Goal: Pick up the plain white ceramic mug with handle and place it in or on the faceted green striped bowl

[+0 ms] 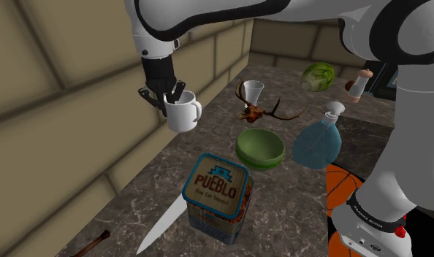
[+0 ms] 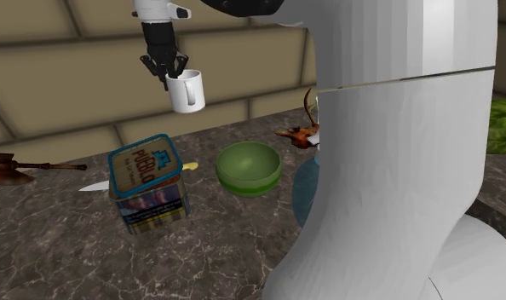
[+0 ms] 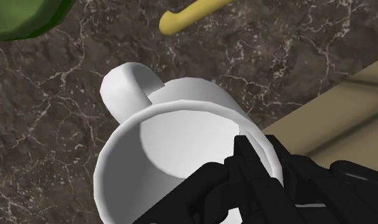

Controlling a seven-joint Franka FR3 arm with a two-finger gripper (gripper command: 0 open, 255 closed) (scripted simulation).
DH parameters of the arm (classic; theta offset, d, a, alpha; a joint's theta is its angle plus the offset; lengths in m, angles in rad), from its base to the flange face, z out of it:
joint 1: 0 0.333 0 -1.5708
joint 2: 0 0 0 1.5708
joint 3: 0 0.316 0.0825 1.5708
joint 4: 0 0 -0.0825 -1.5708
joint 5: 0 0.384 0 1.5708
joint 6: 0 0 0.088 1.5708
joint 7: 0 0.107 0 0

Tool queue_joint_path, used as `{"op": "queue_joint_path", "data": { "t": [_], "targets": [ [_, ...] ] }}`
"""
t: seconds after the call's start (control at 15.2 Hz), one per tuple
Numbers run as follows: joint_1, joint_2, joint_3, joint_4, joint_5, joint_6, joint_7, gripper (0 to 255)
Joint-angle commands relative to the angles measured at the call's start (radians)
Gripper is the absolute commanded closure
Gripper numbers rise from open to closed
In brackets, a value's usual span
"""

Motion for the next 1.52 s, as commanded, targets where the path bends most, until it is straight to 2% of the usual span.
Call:
{"op": "queue_joint_path", "data": {
  "t": [0.0, 0.2, 0.46, 0.79, 1.45],
  "targets": [
    [0.002, 0.001, 0.0, 0.03, 0.0, -0.029, -0.001, 255],
    [0.006, 0.006, 0.001, 0.07, -0.001, -0.064, -0.001, 255],
    [-0.058, -0.197, 0.007, -0.204, 0.061, 0.016, -0.041, 255],
    [-0.105, -0.422, -0.008, -0.467, 0.136, 0.066, -0.109, 255],
    [-0.124, -0.835, -0.092, -0.855, 0.231, 0.049, -0.254, 255]
  ]
}}
